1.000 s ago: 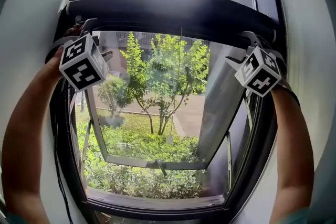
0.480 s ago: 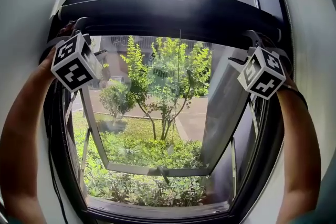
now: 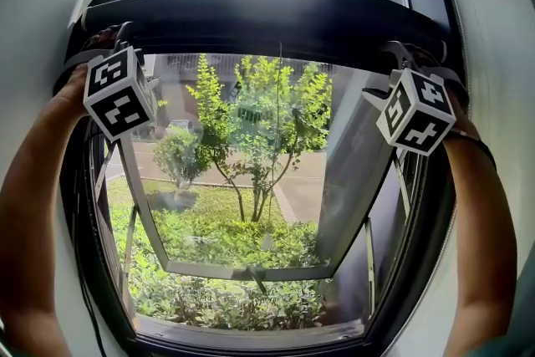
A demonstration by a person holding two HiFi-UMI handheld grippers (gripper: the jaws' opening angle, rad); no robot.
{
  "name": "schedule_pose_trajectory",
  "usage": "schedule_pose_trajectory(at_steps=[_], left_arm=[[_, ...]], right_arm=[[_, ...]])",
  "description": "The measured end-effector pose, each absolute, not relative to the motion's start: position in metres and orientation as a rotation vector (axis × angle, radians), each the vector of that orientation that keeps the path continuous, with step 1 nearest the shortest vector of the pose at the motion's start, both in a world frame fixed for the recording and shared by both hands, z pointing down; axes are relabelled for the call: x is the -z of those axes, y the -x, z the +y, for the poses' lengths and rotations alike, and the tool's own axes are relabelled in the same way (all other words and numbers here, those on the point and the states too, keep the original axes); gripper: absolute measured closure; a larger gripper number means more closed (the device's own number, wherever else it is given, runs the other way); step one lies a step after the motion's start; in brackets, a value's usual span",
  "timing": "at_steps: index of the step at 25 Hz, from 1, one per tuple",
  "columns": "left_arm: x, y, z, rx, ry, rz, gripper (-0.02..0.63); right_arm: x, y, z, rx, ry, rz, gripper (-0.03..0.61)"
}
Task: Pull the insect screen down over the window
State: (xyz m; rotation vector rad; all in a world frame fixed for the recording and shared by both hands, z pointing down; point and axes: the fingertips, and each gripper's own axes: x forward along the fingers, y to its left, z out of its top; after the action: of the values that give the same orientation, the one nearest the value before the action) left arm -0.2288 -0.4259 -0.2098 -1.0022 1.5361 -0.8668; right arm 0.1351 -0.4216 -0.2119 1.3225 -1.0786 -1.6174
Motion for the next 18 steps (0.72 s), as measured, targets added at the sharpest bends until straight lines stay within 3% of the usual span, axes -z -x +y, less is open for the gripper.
schedule_pose_trajectory(at_steps=[18], left_arm=[[0.151, 0.23, -0.415, 1.042, 1.008, 1.453, 0.252]], right_arm=[[0.155, -0.134, -0.411, 1.452, -1.21, -1.21, 0.287]])
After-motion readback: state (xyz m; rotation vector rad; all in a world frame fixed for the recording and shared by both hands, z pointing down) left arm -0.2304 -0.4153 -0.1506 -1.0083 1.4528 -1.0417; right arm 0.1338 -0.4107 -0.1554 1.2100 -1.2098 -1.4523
